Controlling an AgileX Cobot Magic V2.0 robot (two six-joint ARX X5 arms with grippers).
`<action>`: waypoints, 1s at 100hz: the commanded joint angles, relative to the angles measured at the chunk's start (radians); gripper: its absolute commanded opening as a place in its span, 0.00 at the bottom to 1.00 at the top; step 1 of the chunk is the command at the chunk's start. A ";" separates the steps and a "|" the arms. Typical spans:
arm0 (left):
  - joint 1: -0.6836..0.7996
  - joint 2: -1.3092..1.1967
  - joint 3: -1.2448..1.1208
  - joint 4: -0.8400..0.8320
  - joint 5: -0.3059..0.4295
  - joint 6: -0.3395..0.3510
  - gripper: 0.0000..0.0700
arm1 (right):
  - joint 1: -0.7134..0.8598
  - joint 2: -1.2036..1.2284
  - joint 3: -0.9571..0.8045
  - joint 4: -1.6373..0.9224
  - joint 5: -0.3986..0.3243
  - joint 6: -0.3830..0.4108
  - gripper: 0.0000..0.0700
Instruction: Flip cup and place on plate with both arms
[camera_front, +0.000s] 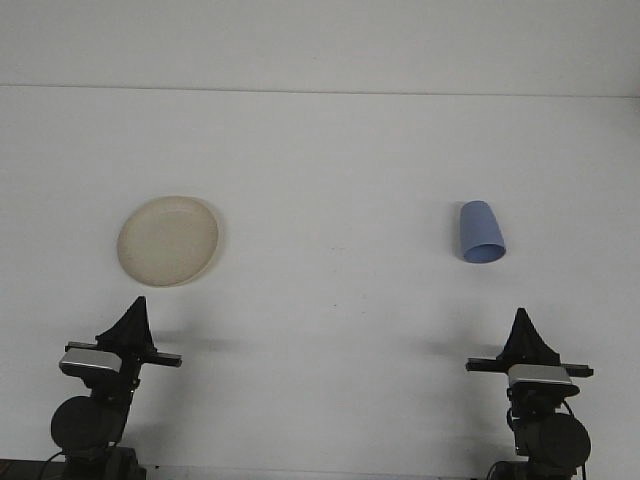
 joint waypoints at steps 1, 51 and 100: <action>0.000 -0.002 -0.020 0.010 0.002 0.014 0.02 | -0.002 -0.001 -0.002 0.013 0.000 0.013 0.01; 0.000 -0.002 -0.020 0.010 0.002 0.014 0.02 | -0.002 -0.001 0.061 -0.032 0.000 0.010 0.01; 0.000 -0.002 -0.020 0.010 0.002 0.014 0.02 | -0.002 0.217 0.511 -0.499 0.000 0.006 0.01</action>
